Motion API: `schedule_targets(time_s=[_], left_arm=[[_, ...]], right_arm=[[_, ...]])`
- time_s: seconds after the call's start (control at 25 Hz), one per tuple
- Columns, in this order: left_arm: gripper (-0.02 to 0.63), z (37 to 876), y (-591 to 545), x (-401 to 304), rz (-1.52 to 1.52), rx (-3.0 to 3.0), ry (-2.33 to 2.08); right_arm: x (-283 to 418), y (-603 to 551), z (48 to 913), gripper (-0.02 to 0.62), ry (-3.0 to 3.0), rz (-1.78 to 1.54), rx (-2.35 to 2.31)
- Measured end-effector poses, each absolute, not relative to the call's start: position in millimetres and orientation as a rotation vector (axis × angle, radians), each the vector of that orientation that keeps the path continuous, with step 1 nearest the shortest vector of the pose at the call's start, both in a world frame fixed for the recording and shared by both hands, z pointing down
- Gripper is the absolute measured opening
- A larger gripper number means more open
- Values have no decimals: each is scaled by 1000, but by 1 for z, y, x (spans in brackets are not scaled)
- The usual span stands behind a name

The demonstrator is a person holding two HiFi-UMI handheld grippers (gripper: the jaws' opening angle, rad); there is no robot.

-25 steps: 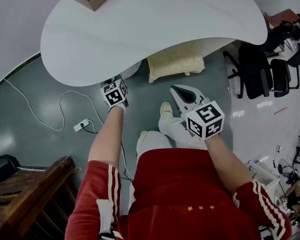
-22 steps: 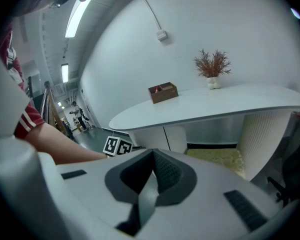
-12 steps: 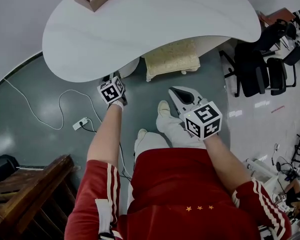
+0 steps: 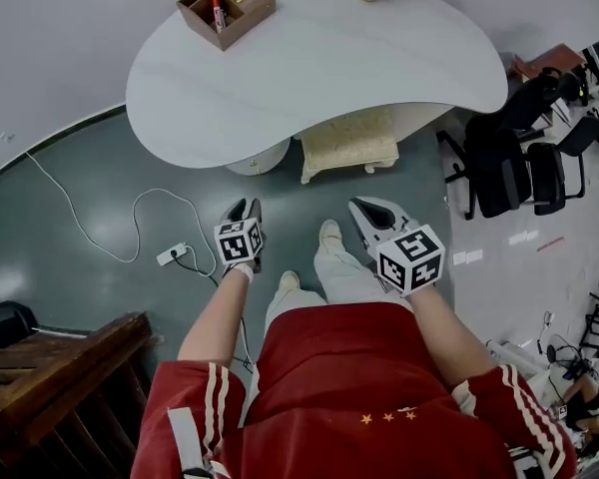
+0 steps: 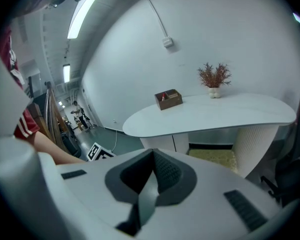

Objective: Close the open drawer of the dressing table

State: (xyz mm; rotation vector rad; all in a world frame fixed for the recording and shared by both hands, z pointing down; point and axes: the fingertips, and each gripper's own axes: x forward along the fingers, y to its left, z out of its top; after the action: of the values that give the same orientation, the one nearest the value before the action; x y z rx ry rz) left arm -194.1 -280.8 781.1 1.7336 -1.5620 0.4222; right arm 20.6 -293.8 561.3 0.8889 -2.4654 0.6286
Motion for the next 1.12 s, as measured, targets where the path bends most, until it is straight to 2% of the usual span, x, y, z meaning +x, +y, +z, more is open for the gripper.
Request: schedule_targets(time_s=[0.6,1.12], left_arm=[[112,560,-206,-205,218,2055,-1568],[106,456,-167,-187,113,2245,-1542]], right_arm=[[27,-227,488,5,-2500,592,1072],[73,-179,419,5,-2539,517,1225]])
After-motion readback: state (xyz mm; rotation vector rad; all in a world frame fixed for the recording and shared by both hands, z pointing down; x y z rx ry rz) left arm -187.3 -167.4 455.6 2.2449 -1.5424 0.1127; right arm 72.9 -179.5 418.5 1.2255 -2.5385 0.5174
